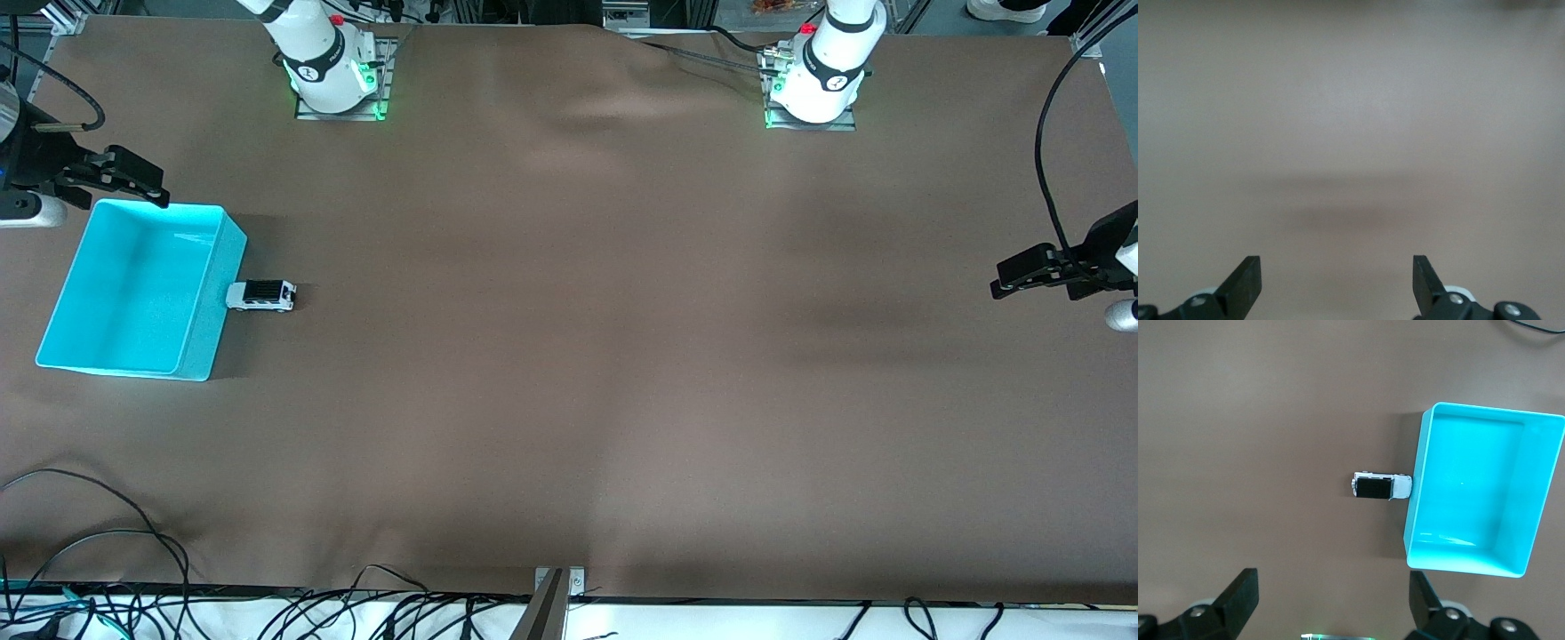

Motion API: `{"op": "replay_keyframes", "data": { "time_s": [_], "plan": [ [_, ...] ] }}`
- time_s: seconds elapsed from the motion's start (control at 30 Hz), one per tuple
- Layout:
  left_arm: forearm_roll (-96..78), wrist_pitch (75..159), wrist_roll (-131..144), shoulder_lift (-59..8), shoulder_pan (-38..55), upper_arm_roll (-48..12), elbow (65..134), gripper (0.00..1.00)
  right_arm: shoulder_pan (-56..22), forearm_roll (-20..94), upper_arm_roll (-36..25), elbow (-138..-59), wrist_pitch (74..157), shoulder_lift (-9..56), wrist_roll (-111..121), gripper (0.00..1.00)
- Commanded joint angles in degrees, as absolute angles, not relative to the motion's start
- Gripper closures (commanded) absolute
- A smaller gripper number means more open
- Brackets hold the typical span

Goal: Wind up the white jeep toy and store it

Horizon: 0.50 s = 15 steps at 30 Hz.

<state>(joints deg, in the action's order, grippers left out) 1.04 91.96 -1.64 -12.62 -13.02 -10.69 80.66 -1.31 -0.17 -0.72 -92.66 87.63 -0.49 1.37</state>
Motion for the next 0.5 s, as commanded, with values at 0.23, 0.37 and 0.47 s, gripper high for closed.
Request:
{"op": "replay_keyframes", "data": {
  "time_s": [0.23,0.37,0.47],
  "plan": [
    [0.18,91.23,-1.41,-12.04,-13.01,-10.72,80.86,0.00,-1.05,0.70,-0.88,-91.23,86.04,-0.62,1.23,0.00],
    [0.18,91.23,-1.32,-12.04,-13.01,-10.72,80.77,0.00,-0.88,0.70,-1.32,-91.41,85.96,-0.53,1.23,0.00],
    [0.18,91.23,-1.32,-12.04,-13.01,-10.72,80.86,0.00,-0.88,0.70,-1.67,-91.67,85.96,-0.44,1.49,0.00]
  ]
}}
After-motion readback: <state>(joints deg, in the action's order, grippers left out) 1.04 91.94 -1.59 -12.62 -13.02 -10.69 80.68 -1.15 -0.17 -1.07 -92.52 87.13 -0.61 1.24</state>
